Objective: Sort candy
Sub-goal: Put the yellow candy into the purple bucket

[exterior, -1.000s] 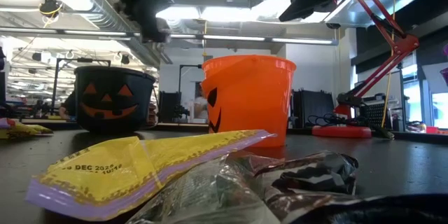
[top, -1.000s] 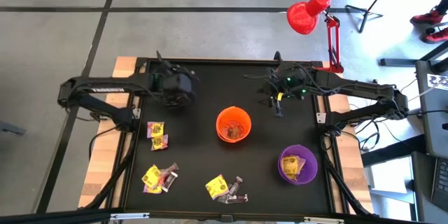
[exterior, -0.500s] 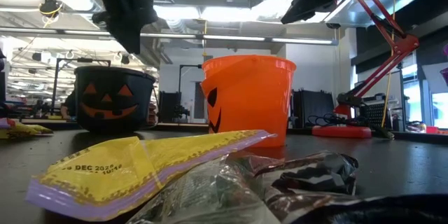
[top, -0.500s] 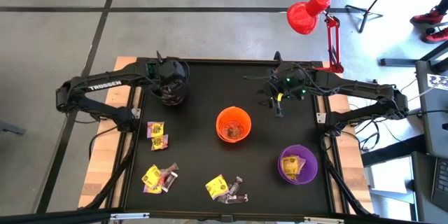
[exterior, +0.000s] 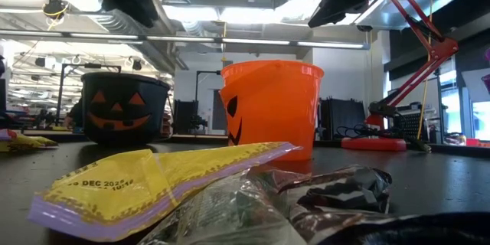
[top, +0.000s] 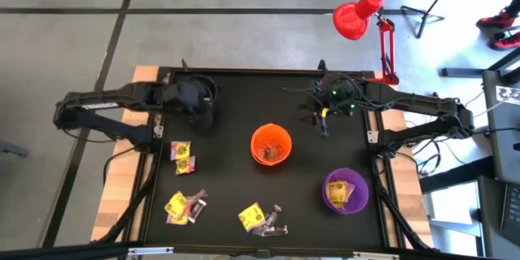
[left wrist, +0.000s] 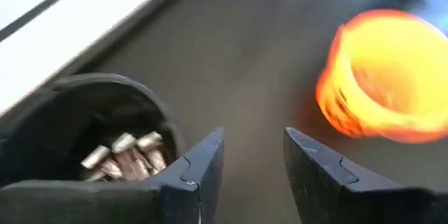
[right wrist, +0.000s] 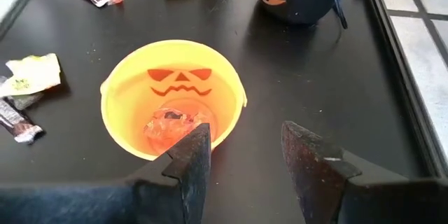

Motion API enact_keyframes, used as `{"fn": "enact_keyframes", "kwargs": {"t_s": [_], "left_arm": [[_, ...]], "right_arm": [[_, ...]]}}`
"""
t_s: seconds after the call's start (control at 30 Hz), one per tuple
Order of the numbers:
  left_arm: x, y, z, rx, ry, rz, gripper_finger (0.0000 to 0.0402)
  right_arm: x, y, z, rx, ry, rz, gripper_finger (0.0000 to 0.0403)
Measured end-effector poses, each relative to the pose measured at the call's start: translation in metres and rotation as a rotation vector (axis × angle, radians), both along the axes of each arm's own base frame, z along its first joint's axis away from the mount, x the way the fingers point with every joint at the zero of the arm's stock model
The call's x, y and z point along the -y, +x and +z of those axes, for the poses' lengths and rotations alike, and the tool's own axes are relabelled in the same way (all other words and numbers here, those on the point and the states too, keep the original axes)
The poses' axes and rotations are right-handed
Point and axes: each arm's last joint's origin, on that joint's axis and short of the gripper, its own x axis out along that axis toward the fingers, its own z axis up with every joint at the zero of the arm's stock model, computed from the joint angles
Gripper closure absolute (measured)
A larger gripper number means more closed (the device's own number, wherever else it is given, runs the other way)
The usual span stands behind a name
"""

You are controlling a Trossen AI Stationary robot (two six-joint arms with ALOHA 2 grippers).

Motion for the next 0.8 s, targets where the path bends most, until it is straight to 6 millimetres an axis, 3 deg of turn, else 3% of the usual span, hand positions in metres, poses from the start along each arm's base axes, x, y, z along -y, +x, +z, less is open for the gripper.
{"fn": "enact_keyframes", "kwargs": {"t_s": [0.27, 0.5, 0.8], "left_arm": [[0.050, 0.020, -0.022, -0.137, -0.018, -0.161, 0.0279], [0.085, 0.034, -0.050, -0.289, -0.046, -0.184, 0.0281], [0.114, 0.038, -0.071, -0.366, -0.012, -0.166, 0.0280]], "right_arm": [[0.000, 0.000, 0.000, 0.000, 0.009, -0.007, 0.0228], [-0.002, -0.002, 0.001, 0.003, 0.043, -0.004, 0.0228], [-0.038, -0.015, 0.018, 0.065, -0.036, 0.080, 0.0228]]}}
